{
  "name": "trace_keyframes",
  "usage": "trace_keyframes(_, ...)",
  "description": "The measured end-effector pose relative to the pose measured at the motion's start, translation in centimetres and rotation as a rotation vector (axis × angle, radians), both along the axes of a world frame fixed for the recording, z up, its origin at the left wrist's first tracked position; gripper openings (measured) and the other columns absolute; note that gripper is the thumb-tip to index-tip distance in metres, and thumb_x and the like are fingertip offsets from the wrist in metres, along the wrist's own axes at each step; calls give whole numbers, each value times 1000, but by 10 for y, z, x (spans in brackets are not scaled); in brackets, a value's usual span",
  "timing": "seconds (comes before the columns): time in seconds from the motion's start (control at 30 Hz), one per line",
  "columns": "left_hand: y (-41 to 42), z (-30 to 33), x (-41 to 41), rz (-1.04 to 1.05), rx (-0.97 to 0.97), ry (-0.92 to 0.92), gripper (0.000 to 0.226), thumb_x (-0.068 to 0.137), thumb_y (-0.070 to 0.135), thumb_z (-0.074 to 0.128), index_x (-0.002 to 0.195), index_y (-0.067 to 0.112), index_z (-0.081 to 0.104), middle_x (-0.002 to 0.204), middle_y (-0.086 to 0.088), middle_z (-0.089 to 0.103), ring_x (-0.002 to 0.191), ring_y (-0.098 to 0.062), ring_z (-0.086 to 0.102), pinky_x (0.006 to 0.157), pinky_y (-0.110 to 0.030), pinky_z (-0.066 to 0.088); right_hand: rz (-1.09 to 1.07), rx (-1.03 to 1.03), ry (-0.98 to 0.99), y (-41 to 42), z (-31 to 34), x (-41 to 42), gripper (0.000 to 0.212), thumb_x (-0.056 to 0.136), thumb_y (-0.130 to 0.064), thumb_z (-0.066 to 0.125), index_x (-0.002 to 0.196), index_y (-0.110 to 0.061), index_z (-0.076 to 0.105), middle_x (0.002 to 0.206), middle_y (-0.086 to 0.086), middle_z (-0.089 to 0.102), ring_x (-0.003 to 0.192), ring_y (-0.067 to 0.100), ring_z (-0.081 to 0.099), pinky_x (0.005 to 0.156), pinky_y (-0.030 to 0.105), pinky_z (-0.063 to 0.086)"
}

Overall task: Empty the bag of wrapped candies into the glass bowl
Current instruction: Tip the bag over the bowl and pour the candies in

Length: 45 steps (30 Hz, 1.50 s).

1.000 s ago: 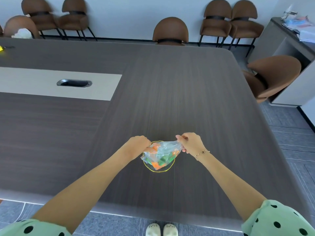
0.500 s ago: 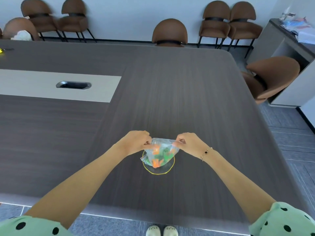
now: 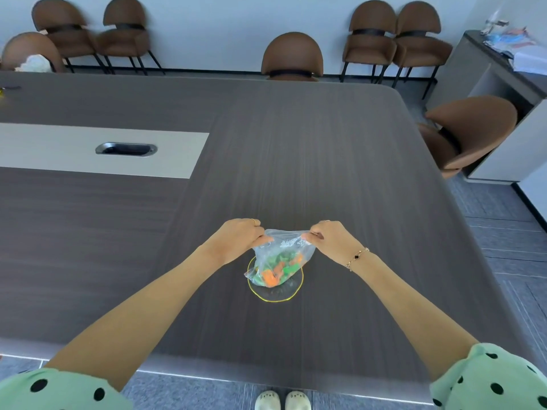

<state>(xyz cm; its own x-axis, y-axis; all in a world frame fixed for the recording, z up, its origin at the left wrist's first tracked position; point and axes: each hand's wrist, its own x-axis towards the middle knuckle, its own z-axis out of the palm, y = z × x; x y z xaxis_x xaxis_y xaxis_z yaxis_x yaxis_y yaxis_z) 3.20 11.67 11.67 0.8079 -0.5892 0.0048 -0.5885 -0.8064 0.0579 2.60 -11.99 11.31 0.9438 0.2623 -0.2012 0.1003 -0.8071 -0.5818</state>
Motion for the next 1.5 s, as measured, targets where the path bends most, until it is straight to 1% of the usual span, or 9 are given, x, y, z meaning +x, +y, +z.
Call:
trace_keyframes(0.17, 9, 2, 1, -84, -51, -147, 71, 97, 52, 11, 55, 13, 54, 57, 7, 31, 44, -20, 48, 41, -25, 37, 41, 28, 71, 0, 14, 4, 51, 92, -30, 54, 51, -15, 27, 54, -2, 26, 52, 15, 22, 51, 27, 22)
trace_keyframes(0.47, 24, 4, 12, -81, -163, -226, 73, 94, 56, 10, 56, 11, 54, 57, 5, 30, 48, -16, 31, 45, -24, 32, 54, 68, 68, 11, 29, 6, 51, 93, -29, 54, 48, -18, 32, 54, -3, 28, 50, 13, 24, 50, 25, 23)
trace_keyframes(0.8, 31, 12, 16, -83, -166, -193, 73, 92, 59, 8, 59, 11, 53, 59, 4, 33, 52, -16, 33, 49, -26, 33, 89, 54, 41, 16, 44, 7, 51, 94, -28, 53, 47, -20, 35, 54, -4, 32, 49, 11, 27, 50, 21, 25)
trace_keyframes(0.97, 33, 19, 20, -70, -164, -173, 77, 88, 64, 9, 60, 9, 55, 60, 4, 32, 53, -17, 34, 51, -27, 31, 91, 40, 20, 17, 45, 12, 46, 94, -32, 52, 59, -2, 48, 57, -2, 35, 53, 13, 30, 51, 23, 27)
trace_keyframes(1.07, 37, 27, 25, -59, -145, -147, 74, 84, 69, 9, 59, 11, 49, 57, 7, 24, 53, -18, 34, 51, -25, 27, 121, 26, -21, 18, 48, 14, 45, 95, -32, 52, 58, -6, 46, 56, -3, 35, 52, 12, 31, 52, 22, 29)
trace_keyframes(1.17, 38, 31, 28, -51, -134, -139, 65, 83, 70, 9, 59, 18, 41, 57, 8, 23, 53, -18, 35, 52, -26, 29, 120, 26, -45, 19, 46, 17, 46, 94, -33, 52, 68, 4, 56, 58, -2, 39, 56, 15, 35, 54, 25, 31)
trace_keyframes(1.27, 37, 27, 28, -34, -129, -116, 78, 81, 72, 4, 60, 12, 49, 56, 11, 21, 53, -17, 35, 53, -27, 30, 123, 27, -58, 19, 40, 19, 47, 94, -34, 52, 62, 0, 45, 58, -1, 35, 58, 17, 31, 53, 26, 29)
trace_keyframes(1.33, 36, 22, 27, -20, -123, -93, 87, 78, 74, 0, 65, 8, 56, 56, 10, 22, 54, -17, 37, 54, -27, 31, 115, 28, -52, 19, 37, 18, 49, 94, -34, 51, 66, 6, 50, 61, 3, 39, 59, 17, 34, 54, 25, 30)
trace_keyframes(1.5, 35, 26, 30, -40, -175, -148, 80, 84, 68, 9, 62, 7, 56, 61, 3, 34, 52, -18, 36, 52, -28, 31, 99, 49, -49, 16, 46, 18, 45, 93, -33, 53, 60, -5, 45, 56, -1, 35, 53, 14, 29, 51, 24, 27)
